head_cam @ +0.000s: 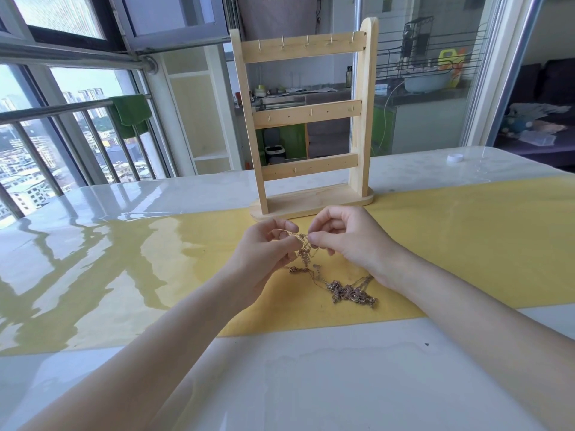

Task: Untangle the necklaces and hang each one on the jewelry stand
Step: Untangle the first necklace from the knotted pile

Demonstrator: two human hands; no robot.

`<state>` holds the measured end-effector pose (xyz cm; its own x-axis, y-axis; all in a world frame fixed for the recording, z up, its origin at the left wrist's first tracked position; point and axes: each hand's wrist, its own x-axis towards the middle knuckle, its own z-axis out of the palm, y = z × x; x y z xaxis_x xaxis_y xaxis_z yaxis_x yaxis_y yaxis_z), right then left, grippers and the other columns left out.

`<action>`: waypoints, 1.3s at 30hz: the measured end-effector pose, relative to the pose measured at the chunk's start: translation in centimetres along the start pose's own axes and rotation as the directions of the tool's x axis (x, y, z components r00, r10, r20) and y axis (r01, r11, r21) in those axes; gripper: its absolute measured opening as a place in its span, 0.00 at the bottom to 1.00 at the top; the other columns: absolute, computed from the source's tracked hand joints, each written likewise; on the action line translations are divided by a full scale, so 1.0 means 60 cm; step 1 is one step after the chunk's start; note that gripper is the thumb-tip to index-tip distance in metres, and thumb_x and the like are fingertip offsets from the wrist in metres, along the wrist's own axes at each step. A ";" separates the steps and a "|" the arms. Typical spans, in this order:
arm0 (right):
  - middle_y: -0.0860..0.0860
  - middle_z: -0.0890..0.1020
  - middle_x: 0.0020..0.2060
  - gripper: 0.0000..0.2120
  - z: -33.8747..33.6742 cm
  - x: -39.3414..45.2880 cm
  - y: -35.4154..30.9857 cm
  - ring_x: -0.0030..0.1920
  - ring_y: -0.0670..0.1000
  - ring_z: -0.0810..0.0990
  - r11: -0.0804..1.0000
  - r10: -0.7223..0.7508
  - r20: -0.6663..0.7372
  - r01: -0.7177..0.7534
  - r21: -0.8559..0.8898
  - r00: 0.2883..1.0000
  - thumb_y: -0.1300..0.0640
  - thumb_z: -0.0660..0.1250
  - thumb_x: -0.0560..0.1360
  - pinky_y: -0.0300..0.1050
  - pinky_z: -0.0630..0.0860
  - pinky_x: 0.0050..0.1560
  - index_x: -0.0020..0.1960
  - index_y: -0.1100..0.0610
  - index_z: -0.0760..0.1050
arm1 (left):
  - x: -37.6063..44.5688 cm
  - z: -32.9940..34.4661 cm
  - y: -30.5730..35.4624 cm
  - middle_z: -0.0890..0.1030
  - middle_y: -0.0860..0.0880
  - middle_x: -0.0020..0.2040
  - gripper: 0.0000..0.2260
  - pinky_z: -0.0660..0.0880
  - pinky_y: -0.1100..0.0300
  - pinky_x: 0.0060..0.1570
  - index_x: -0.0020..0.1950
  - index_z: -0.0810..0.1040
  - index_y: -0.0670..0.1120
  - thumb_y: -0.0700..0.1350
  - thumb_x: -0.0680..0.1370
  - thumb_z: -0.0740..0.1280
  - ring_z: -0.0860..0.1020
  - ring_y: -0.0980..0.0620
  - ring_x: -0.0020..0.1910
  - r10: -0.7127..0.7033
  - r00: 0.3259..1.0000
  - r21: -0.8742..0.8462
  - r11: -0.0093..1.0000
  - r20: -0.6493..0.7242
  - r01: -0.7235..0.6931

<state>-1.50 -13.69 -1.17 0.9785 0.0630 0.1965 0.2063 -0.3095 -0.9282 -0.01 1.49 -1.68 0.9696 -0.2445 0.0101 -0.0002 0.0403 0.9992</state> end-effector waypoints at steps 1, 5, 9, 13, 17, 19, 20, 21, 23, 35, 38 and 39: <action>0.49 0.80 0.32 0.07 0.001 0.000 -0.001 0.32 0.44 0.74 1.000 -0.009 -0.009 0.009 0.004 1.000 0.65 0.70 0.73 0.37 0.73 0.37 0.39 0.55 0.77 | -0.001 0.001 -0.001 0.70 0.49 0.33 0.08 0.73 0.67 0.35 0.43 0.75 0.43 0.31 0.75 0.65 0.70 0.56 0.29 -0.009 1.000 0.035 0.999 0.010 0.009; 0.48 0.78 0.32 0.06 -0.003 0.000 -0.003 0.33 0.44 0.75 0.998 -0.024 -0.041 0.026 0.058 0.999 0.66 0.68 0.73 0.35 0.74 0.36 0.40 0.56 0.76 | -0.003 0.002 -0.005 0.71 0.49 0.34 0.05 0.71 0.67 0.36 0.42 0.78 0.43 0.37 0.77 0.66 0.69 0.56 0.31 -0.020 0.999 0.149 0.989 0.046 0.013; 0.51 0.79 0.33 0.06 -0.006 0.001 -0.001 0.36 0.49 0.79 0.976 0.032 -0.017 -0.028 0.216 0.999 0.69 0.67 0.74 0.38 0.74 0.34 0.41 0.59 0.76 | -0.003 0.001 -0.004 0.73 0.48 0.36 0.07 0.72 0.66 0.35 0.41 0.78 0.43 0.38 0.78 0.65 0.71 0.56 0.32 -0.021 0.999 0.116 0.993 0.032 0.017; 0.54 0.78 0.31 0.06 -0.013 0.003 -0.002 0.32 0.49 0.79 0.877 0.132 -0.007 -0.114 0.466 0.991 0.71 0.65 0.74 0.36 0.73 0.30 0.42 0.61 0.74 | -0.006 0.001 0.003 0.78 0.51 0.37 0.06 0.73 0.67 0.35 0.41 0.79 0.44 0.37 0.78 0.66 0.73 0.57 0.32 -0.073 0.997 0.028 0.997 0.036 0.072; 0.53 0.75 0.32 0.05 -0.018 0.004 -0.001 0.25 0.46 0.74 0.864 0.178 0.020 -0.166 0.475 0.984 0.69 0.64 0.75 0.36 0.65 0.24 0.43 0.61 0.74 | -0.008 0.003 0.007 0.78 0.52 0.35 0.08 0.71 0.66 0.35 0.40 0.79 0.46 0.39 0.78 0.66 0.72 0.56 0.32 -0.078 0.996 0.020 0.997 0.035 0.077; 0.52 0.76 0.33 0.03 -0.018 0.004 0.000 0.24 0.46 0.72 0.886 0.179 0.060 -0.187 0.424 0.982 0.67 0.66 0.75 0.34 0.63 0.21 0.44 0.61 0.77 | -0.009 0.002 0.008 0.77 0.53 0.34 0.08 0.70 0.66 0.34 0.40 0.79 0.47 0.40 0.78 0.66 0.72 0.57 0.32 -0.068 0.997 0.023 0.997 0.019 0.068; 0.52 0.76 0.33 0.02 -0.018 0.003 0.001 0.24 0.45 0.72 0.895 0.179 0.081 -0.197 0.400 0.980 0.66 0.67 0.75 0.34 0.62 0.20 0.45 0.62 0.78 | -0.009 0.002 0.008 0.77 0.53 0.33 0.08 0.70 0.66 0.33 0.40 0.79 0.47 0.40 0.78 0.66 0.71 0.57 0.31 -0.064 0.998 0.022 0.998 0.013 0.064; 0.51 0.77 0.33 0.02 -0.017 0.003 0.000 0.24 0.45 0.72 0.902 0.183 0.100 -0.207 0.380 0.978 0.66 0.68 0.74 0.34 0.62 0.20 0.46 0.62 0.79 | -0.009 0.001 0.009 0.77 0.54 0.32 0.08 0.70 0.66 0.33 0.40 0.79 0.47 0.40 0.78 0.66 0.71 0.57 0.31 -0.060 0.998 0.024 0.998 0.009 0.060; 0.51 0.78 0.34 0.03 -0.016 0.002 0.000 0.24 0.45 0.72 0.908 0.194 0.126 -0.227 0.353 0.973 0.66 0.69 0.73 0.34 0.62 0.19 0.46 0.62 0.80 | -0.009 0.001 0.009 0.77 0.54 0.32 0.07 0.70 0.67 0.33 0.40 0.79 0.46 0.40 0.78 0.66 0.71 0.57 0.31 -0.050 0.999 0.030 0.998 0.012 0.050; 0.54 0.79 0.39 0.02 -0.013 -0.004 -0.007 0.25 0.47 0.77 0.905 0.236 0.205 -0.292 0.310 0.950 0.66 0.68 0.74 0.33 0.62 0.18 0.46 0.63 0.77 | -0.011 0.003 0.005 0.77 0.53 0.35 0.08 0.69 0.65 0.34 0.39 0.78 0.46 0.39 0.78 0.65 0.71 0.56 0.32 0.077 0.997 0.137 0.987 0.029 -0.080; 0.54 0.79 0.40 0.02 -0.014 -0.004 -0.007 0.28 0.48 0.78 0.906 0.227 0.219 -0.288 0.310 0.949 0.65 0.68 0.74 0.33 0.63 0.18 0.47 0.62 0.77 | -0.010 0.002 0.005 0.78 0.53 0.34 0.07 0.70 0.65 0.34 0.40 0.78 0.45 0.39 0.78 0.66 0.73 0.56 0.34 0.072 0.996 0.132 0.988 0.047 -0.077; 0.54 0.80 0.39 0.02 -0.014 -0.005 -0.007 0.29 0.48 0.79 0.910 0.219 0.226 -0.282 0.304 0.949 0.65 0.68 0.74 0.34 0.65 0.19 0.47 0.62 0.76 | -0.010 0.001 0.005 0.78 0.53 0.33 0.07 0.70 0.65 0.34 0.40 0.78 0.45 0.39 0.77 0.66 0.73 0.56 0.33 0.069 0.996 0.139 0.987 0.058 -0.077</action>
<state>-1.87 -14.38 -0.56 0.9745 0.2063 -0.0879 -0.0875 -0.0109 -0.9961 -0.62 1.57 -1.37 0.9513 -0.2972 0.0814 -0.1085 -0.0758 0.9912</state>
